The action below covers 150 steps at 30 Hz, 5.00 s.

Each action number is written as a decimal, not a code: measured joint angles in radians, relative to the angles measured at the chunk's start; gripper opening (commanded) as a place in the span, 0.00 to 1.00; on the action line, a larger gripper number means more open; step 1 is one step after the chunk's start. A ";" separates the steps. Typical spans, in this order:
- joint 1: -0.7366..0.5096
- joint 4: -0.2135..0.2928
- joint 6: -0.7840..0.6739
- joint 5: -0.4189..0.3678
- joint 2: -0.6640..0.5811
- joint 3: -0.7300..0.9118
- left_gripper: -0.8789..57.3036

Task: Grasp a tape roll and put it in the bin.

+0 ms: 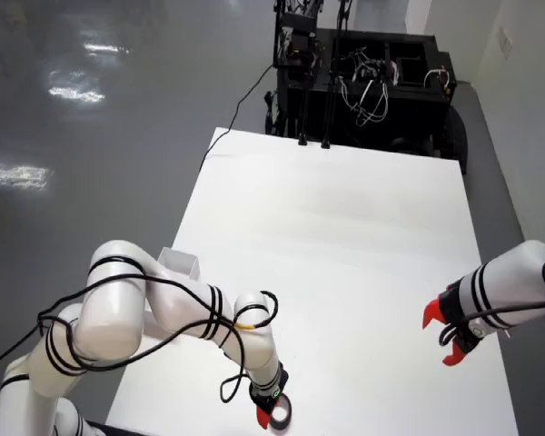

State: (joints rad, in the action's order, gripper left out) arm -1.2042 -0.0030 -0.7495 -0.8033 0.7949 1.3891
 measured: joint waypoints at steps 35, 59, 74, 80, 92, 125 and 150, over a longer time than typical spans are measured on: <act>0.031 -0.019 -0.071 -0.040 0.147 -0.169 0.47; 0.004 -0.048 -0.170 -0.103 0.119 -0.098 0.47; -0.003 -0.057 -0.181 -0.051 0.146 -0.104 0.47; -0.008 -0.063 -0.176 -0.042 0.170 -0.140 0.46; -0.012 -0.066 -0.171 -0.029 0.209 -0.176 0.41; -0.008 -0.068 -0.168 -0.013 0.242 -0.181 0.05; -0.006 -0.080 -0.156 -0.082 0.216 -0.180 0.00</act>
State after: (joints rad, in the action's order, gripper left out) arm -1.2106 -0.0830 -0.9054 -0.8852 1.0108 1.2088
